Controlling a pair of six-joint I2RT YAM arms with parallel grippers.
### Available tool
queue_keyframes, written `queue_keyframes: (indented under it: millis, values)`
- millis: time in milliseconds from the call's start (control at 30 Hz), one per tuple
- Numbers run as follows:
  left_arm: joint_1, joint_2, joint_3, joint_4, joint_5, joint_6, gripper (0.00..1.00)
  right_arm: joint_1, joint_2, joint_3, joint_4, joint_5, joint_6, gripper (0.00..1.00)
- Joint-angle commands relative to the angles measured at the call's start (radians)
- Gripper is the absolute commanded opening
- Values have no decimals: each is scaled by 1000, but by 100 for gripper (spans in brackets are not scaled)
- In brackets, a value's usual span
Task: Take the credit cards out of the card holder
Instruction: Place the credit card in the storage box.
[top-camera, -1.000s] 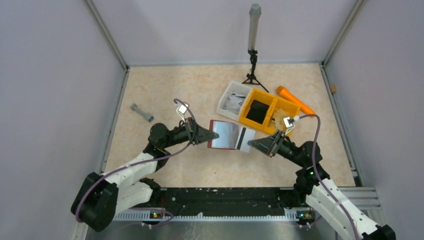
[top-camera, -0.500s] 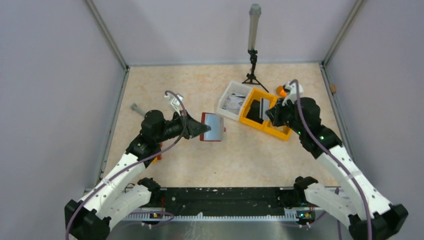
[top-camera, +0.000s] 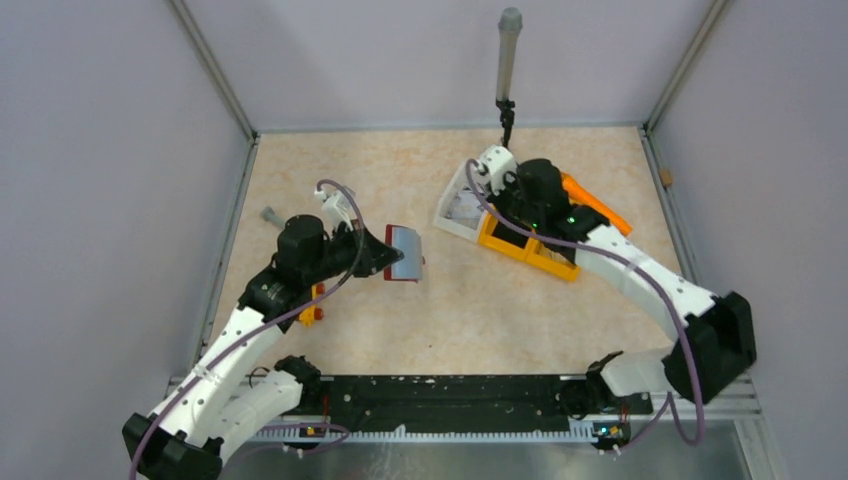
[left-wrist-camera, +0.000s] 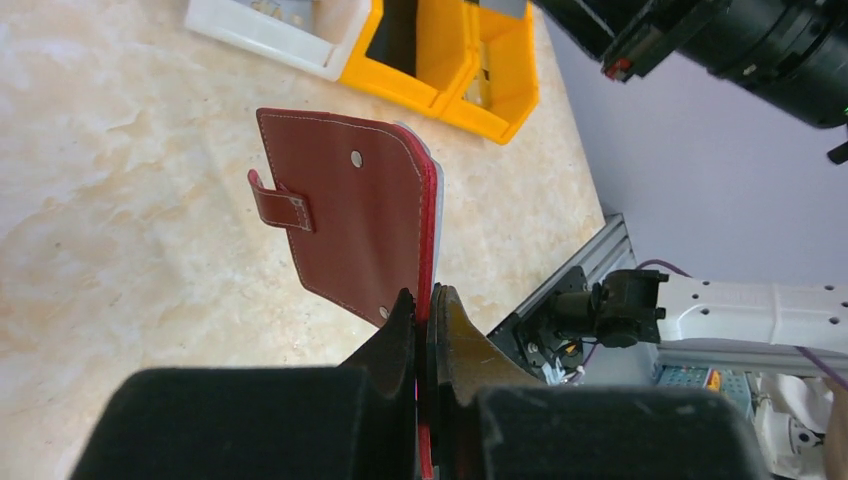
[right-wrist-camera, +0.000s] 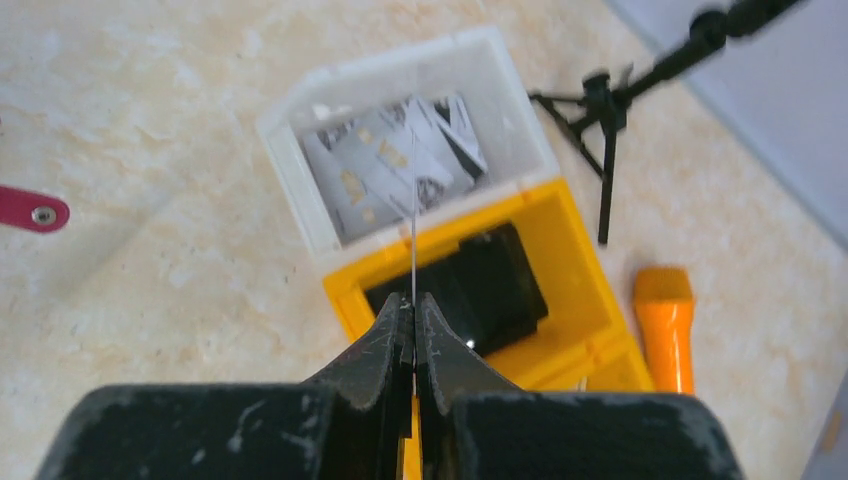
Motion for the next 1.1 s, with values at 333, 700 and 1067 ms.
queue_keyframes:
  millis: [333, 700, 1067]
  values:
    - [35, -99, 24, -97, -126, 57, 0, 121, 531, 511, -48, 375, -320, 0]
    - [39, -103, 15, -101, -127, 54, 0, 152, 739, 575, -31, 519, -379, 0]
    - [40, -105, 5, -98, -122, 49, 0, 164, 795, 551, 43, 554, -395, 5]
